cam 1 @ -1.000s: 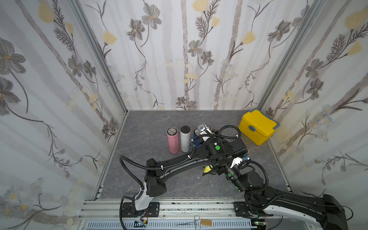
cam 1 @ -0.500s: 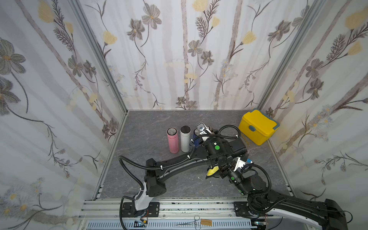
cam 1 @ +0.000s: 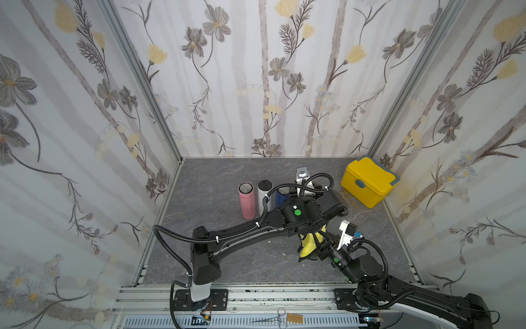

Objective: Wipe the surface of the thermos
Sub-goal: Wipe the dirt from the surface of the thermos.

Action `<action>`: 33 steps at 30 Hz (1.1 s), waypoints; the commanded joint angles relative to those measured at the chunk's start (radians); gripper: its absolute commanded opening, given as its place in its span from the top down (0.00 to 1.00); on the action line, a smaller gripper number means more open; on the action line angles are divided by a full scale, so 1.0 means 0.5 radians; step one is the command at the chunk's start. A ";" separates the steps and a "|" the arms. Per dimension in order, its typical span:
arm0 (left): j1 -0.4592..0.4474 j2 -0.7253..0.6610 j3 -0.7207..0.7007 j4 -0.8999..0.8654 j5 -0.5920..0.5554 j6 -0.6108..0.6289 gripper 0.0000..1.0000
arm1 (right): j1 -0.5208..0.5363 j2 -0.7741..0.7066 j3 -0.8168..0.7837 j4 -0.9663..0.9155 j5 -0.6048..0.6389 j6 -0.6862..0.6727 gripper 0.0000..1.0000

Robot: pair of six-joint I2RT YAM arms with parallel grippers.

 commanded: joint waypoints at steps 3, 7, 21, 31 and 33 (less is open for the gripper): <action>0.108 -0.469 -0.752 1.361 0.683 0.791 1.00 | 0.001 -0.023 0.234 -0.067 -0.112 -0.063 1.00; 0.132 -0.725 -1.091 1.724 0.803 0.949 1.00 | 0.001 0.116 0.373 -0.045 -0.238 -0.055 1.00; 0.208 -1.205 -1.926 2.624 1.610 1.318 1.00 | -0.075 0.134 0.083 0.045 -0.023 0.149 1.00; 0.220 -1.248 -2.088 2.792 1.890 1.460 1.00 | -0.131 0.244 0.350 -0.092 -0.218 0.169 1.00; 0.223 -1.253 -2.122 2.808 1.883 1.480 1.00 | -0.169 0.276 0.199 -0.030 -0.184 0.239 1.00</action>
